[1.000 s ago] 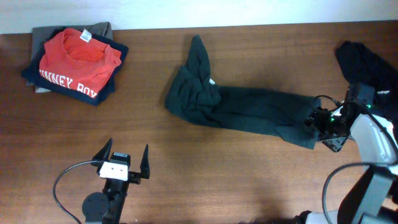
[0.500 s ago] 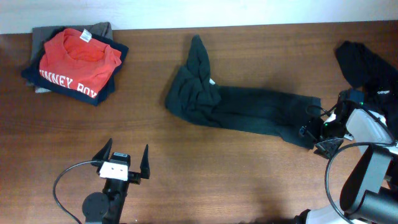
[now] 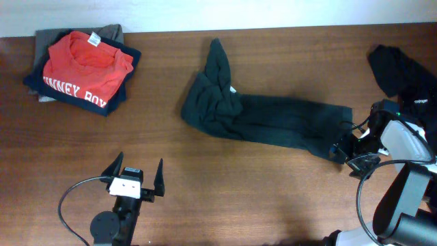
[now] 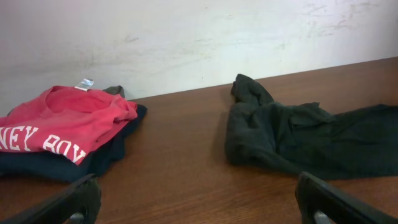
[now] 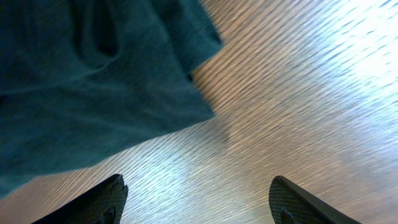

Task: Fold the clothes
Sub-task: 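Lower the right gripper and pinch the right end of the pant leg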

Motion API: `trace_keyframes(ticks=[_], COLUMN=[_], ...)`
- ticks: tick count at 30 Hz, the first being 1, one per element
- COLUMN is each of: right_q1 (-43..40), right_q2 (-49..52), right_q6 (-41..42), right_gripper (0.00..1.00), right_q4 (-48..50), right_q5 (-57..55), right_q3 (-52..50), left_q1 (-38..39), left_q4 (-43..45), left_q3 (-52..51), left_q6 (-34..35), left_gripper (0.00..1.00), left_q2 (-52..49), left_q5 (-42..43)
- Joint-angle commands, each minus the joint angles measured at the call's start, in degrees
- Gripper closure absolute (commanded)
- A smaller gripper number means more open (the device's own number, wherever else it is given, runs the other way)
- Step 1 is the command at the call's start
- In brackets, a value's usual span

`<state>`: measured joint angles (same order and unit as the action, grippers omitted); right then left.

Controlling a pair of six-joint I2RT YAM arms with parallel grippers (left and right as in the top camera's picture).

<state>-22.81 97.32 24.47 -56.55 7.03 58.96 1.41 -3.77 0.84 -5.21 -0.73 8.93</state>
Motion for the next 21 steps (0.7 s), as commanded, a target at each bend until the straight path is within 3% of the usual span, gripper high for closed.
trace_keyframes(ticks=[1,16,21], right_q1=[0.24,0.24,0.24], right_q2=[-1.29,-1.29,-1.29], right_q6=[0.92,1.14,1.16], right_gripper=[0.22,0.23,0.44], right_q4=[0.9,12.92,15.37], right_q5=[-4.76,-2.56,-2.54], right_q3=[-1.07,-9.29,-9.29], left_q1=[-0.35,-0.35,-0.35], left_q4=[-0.15,-0.13,-0.15], left_q3=[-0.35,-0.35,-0.35], left_q6=[-0.92,-0.9,-0.92], left_gripper=[0.01,0.01,0.01], left_q2=[0.39,0.39,0.39], left_q5=[-0.39,-0.39,-0.39])
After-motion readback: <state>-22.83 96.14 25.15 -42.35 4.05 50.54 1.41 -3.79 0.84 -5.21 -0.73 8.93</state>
